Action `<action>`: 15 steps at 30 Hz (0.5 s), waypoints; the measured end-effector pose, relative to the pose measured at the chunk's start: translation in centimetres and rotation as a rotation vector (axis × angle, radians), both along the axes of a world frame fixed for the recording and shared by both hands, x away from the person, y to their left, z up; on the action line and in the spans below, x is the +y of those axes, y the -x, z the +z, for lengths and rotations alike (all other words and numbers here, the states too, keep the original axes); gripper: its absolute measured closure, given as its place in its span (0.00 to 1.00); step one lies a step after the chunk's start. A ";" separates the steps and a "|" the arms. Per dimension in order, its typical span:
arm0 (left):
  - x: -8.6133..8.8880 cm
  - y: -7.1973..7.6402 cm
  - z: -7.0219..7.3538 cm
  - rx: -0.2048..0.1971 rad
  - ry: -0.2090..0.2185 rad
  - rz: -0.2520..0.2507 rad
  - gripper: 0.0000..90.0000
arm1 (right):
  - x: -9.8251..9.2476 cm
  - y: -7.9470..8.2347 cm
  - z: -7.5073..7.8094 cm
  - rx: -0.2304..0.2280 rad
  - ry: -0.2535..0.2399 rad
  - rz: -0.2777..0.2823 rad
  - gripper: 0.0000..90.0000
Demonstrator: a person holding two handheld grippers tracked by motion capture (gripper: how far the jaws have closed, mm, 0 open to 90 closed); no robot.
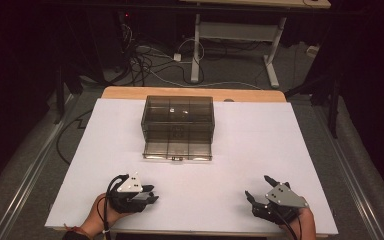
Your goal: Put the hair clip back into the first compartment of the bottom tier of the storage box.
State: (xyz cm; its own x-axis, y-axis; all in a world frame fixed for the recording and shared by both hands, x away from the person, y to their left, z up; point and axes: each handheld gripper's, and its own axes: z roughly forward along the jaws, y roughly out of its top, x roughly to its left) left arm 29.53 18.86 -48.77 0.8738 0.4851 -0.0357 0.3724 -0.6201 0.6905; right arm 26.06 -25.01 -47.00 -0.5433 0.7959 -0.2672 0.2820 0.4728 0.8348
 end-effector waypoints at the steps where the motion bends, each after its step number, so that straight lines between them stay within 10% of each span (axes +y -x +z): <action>1: 0.0 0.0 0.0 0.000 0.001 0.006 0.64 | 0.0 0.0 0.0 0.001 0.002 0.006 0.27; 15: -0.4 0.3 0.0 -0.026 -0.016 -0.034 0.87 | 0.0 0.2 0.1 -0.002 0.006 0.016 0.27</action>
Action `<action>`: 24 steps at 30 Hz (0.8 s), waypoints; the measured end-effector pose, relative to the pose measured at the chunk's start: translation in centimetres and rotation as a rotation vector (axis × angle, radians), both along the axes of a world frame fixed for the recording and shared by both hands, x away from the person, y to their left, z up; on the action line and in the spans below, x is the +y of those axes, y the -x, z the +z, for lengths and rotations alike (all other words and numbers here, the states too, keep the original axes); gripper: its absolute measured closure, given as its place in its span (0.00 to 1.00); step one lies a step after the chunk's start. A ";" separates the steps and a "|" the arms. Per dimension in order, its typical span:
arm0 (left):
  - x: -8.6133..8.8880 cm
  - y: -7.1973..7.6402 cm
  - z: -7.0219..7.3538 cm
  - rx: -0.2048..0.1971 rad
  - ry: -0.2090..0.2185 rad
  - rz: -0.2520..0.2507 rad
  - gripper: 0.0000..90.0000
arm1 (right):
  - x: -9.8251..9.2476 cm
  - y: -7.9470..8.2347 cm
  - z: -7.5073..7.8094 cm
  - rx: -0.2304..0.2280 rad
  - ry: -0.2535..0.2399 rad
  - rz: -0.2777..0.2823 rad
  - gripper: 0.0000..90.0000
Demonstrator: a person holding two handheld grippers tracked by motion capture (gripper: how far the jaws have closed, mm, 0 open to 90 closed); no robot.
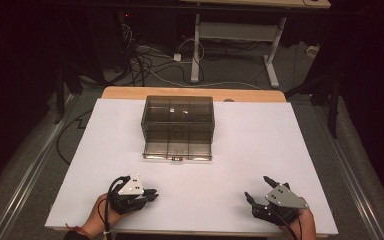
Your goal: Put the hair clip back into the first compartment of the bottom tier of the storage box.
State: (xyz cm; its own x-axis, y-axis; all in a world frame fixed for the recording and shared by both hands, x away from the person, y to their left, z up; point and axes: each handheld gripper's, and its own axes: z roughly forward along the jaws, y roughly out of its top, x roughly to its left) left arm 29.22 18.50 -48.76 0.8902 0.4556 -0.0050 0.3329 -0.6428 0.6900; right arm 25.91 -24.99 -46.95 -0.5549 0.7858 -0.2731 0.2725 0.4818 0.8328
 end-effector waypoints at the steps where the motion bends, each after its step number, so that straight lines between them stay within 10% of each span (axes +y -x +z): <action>1: 0.0 0.0 0.0 -0.002 -0.001 -0.008 0.88 | 0.0 0.0 0.0 0.001 -0.002 0.000 0.27; 24: 1.2 -0.3 0.6 -0.030 0.041 0.022 0.90 | 0.1 0.1 0.1 0.000 -0.005 0.011 0.27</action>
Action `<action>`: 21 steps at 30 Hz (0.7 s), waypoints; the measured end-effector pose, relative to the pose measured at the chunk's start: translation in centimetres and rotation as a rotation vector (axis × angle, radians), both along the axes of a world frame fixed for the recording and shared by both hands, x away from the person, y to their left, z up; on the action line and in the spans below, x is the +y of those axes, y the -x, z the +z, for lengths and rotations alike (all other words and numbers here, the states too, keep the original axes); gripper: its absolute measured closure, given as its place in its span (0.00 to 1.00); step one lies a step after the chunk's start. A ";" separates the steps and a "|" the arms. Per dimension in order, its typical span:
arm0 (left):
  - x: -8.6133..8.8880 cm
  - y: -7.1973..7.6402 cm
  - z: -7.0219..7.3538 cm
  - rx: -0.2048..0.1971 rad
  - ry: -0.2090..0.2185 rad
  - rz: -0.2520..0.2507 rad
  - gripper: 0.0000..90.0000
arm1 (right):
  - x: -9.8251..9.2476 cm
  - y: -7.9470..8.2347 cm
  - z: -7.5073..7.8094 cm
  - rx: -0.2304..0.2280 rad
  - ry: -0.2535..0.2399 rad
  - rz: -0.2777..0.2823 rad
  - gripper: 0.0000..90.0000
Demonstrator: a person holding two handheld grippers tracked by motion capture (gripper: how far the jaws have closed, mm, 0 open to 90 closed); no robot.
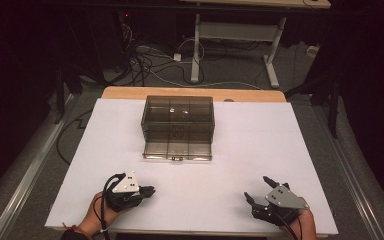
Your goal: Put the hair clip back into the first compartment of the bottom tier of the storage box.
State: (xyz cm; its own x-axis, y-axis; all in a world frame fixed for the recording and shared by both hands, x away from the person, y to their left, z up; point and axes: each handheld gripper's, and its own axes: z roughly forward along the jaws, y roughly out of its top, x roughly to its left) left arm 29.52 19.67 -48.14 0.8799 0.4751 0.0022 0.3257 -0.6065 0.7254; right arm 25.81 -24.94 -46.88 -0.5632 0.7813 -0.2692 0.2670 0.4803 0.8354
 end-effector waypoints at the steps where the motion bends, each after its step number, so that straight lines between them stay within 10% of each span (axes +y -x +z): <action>1: 0.1 0.0 0.1 -0.006 0.000 0.004 0.90 | 0.0 0.0 0.0 0.000 0.000 0.000 0.27; 21: 1.5 -1.3 1.8 -0.065 0.032 0.059 0.90 | 0.0 0.0 0.1 -0.007 0.001 0.006 0.27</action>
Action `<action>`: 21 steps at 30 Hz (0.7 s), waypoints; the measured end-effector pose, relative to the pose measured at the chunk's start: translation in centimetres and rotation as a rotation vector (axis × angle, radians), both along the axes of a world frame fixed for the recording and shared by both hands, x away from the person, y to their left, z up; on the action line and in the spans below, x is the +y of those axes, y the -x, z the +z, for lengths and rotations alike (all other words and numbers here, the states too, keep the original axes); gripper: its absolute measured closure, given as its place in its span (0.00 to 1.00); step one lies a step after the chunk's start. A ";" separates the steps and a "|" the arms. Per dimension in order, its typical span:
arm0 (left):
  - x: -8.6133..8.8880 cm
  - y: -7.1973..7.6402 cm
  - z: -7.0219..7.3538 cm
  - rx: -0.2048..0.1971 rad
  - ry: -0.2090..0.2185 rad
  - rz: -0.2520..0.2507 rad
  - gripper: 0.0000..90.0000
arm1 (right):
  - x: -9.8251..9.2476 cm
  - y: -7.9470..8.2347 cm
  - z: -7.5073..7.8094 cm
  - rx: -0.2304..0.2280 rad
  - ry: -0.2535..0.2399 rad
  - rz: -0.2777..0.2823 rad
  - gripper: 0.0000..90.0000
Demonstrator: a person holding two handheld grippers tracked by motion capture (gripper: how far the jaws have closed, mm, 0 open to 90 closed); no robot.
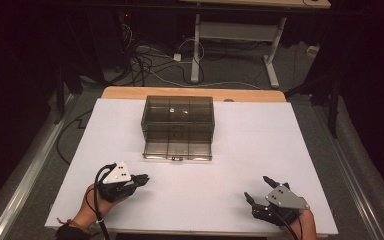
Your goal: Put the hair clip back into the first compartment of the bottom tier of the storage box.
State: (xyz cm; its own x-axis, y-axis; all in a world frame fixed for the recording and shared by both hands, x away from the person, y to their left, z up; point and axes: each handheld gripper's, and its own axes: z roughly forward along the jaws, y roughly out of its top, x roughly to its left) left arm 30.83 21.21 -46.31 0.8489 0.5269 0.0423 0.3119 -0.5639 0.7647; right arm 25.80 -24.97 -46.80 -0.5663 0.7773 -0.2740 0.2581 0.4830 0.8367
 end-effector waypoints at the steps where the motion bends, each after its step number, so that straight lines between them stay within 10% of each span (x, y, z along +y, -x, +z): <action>1: 0.0 -0.2 0.1 -0.005 -0.006 0.002 0.90 | 0.0 0.0 0.0 0.000 0.000 0.000 0.27; 21: 0.2 -2.6 2.1 -0.057 0.025 0.034 0.90 | 0.3 0.0 -0.1 0.004 0.011 0.001 0.27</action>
